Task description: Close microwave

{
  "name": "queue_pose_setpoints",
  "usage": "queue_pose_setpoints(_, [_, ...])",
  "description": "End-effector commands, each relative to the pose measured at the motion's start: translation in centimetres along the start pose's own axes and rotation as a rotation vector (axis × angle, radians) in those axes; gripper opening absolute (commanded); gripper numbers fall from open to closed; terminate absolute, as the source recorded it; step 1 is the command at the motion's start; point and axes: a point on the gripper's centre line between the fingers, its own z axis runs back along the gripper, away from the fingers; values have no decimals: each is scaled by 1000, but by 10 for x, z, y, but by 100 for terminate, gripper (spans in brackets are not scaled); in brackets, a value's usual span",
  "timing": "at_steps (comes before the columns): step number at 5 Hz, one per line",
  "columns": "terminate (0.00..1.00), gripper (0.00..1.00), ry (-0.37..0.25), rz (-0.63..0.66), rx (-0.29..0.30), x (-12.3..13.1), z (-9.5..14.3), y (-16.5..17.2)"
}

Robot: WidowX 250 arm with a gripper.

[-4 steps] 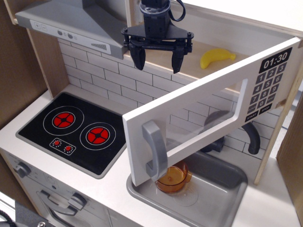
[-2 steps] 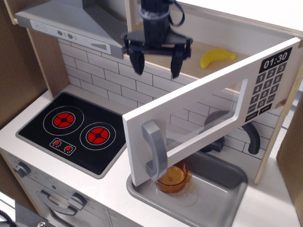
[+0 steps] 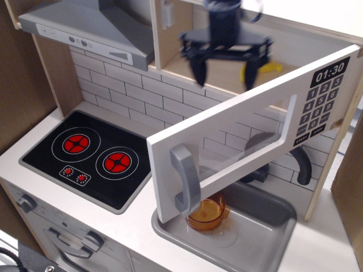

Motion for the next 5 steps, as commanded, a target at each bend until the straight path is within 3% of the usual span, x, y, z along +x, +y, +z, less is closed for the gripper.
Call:
queue_pose_setpoints(1, [0,100,-83,-68,-65,-4,64,-27])
queue_pose_setpoints(2, [0,100,-116,-112,-82,-17,80,-40])
queue_pose_setpoints(3, [0,100,-74,-182,-114,-35,85,-57])
queue_pose_setpoints(5, [0,100,-6,-275,-188,-69,70,-95])
